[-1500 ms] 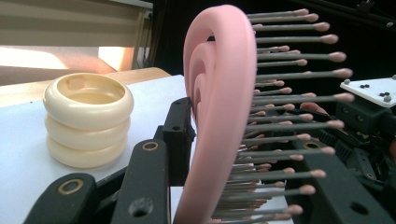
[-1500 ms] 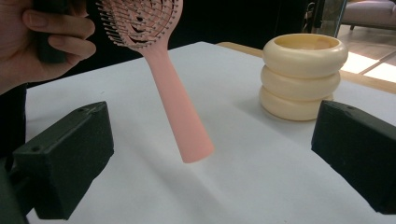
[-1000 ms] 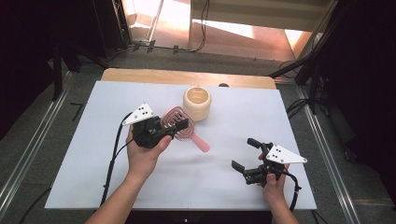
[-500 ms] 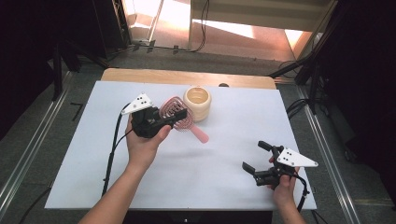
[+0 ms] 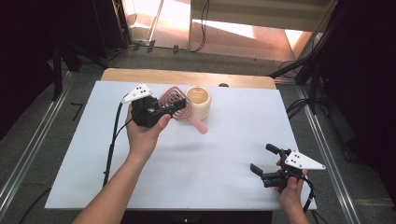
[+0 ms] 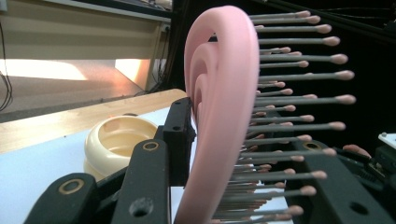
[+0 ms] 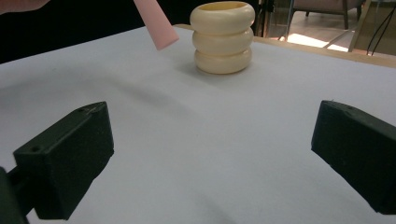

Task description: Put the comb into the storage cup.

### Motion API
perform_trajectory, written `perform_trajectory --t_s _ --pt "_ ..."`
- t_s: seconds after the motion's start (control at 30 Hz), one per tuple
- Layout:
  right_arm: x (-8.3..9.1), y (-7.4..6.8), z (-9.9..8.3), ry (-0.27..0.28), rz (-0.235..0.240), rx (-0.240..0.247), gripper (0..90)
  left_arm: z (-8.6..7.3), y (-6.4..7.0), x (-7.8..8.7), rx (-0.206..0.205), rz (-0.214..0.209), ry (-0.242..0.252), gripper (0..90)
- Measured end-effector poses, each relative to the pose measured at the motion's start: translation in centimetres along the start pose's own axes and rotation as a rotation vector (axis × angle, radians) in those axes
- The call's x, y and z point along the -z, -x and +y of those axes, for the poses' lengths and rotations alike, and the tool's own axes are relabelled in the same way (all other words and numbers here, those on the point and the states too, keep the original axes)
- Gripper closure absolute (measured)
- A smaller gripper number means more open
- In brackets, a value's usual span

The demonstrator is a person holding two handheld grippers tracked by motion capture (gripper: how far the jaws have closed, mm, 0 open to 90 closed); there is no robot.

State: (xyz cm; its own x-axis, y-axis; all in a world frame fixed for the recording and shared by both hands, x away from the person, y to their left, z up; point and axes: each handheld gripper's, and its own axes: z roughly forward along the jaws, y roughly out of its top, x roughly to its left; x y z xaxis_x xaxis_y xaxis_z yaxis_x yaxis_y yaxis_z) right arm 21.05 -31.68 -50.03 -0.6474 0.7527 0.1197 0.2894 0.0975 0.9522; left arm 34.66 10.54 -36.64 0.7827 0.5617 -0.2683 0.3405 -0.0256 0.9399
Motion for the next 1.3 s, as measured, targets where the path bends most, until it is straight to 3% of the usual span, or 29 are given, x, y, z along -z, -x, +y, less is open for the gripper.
perform_trajectory --t_s 0.33,0.5,0.7,1.3 --pt "0.9 1.0 -0.5 0.008 -0.019 -0.022 0.0 1.9 -0.5 -0.8 -0.002 0.006 0.018 63.8" --pt "0.9 1.0 -0.5 0.007 -0.016 -0.02 0.0 2.2 -0.9 -1.1 -0.006 0.019 0.019 63.9" --pt "0.7 0.8 -0.5 -0.002 -0.014 -0.006 0.0 2.7 -1.7 -1.5 0.019 0.023 0.033 63.9" --pt "0.8 1.0 -0.6 0.003 -0.006 -0.012 0.0 4.9 -2.5 -2.3 0.01 0.052 0.061 64.0"
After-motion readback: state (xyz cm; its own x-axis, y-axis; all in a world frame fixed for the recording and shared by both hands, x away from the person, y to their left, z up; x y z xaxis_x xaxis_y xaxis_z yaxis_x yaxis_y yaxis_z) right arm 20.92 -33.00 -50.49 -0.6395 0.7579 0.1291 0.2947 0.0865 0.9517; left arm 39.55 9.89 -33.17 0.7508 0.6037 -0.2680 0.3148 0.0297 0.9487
